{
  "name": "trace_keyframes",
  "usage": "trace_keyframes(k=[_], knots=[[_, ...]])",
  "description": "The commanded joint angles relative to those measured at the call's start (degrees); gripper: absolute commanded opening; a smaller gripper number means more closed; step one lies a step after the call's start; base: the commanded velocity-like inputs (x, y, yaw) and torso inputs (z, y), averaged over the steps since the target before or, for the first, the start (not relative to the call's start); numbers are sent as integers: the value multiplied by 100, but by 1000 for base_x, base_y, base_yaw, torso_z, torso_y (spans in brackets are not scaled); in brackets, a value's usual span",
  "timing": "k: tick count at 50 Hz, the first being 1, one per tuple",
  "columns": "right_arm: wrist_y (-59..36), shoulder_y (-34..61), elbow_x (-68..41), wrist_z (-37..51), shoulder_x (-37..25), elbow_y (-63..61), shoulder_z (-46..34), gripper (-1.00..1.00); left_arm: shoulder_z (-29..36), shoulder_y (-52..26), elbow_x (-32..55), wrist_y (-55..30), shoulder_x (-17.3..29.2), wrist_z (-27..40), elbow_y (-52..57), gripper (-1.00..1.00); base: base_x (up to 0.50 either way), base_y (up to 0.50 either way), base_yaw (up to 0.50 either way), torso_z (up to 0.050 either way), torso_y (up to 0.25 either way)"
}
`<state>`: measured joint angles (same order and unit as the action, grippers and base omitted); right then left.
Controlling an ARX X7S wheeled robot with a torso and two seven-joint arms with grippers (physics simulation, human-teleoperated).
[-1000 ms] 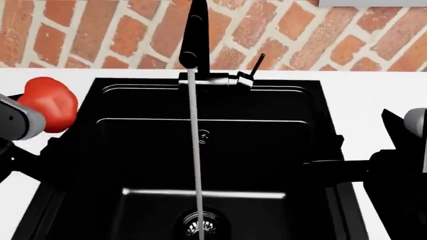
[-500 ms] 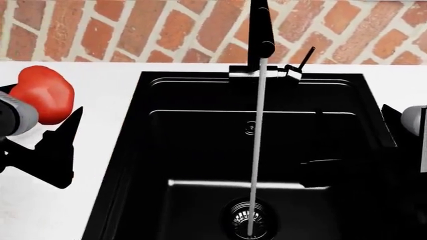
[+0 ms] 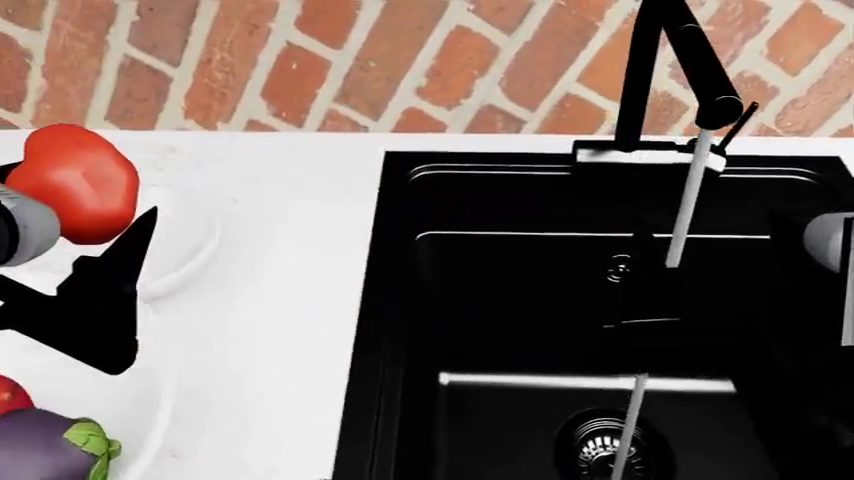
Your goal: Pick the eggplants and mangos from the sink and place them in one bowl. Place the bell pepper in the other bowl. Then turn off the sink faucet.
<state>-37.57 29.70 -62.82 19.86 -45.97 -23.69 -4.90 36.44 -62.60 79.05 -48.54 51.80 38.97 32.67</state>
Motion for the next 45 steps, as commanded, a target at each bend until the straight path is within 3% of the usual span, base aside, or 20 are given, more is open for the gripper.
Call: trace_keyframes(k=[1, 11, 28, 40, 45], knots=[[-20, -31, 7, -5, -57, -102, 33, 100, -218, -65, 213, 151, 44, 194, 55, -100, 43, 387, 0, 0, 0], [-78, 45, -5, 20, -48, -92, -23, 100, -186, -47, 208, 157, -36, 272, 19, -100, 4, 391, 0, 0, 0], [6, -66, 34, 14, -31, -81, -1, 100, -294, 66, 226, 257, 223, 65, -4, -100, 0, 391, 0, 0, 0], [13, -7, 39, 62, -37, -14, 36, 100, -125, -92, -271, 320, -181, -357, -875, -100, 0, 278, 0, 0, 0], [-26, 28, 32, 102, -26, -6, 6, 100, -143, -77, -398, 401, -91, -687, -1208, -100, 0, 3, 0, 0, 0]])
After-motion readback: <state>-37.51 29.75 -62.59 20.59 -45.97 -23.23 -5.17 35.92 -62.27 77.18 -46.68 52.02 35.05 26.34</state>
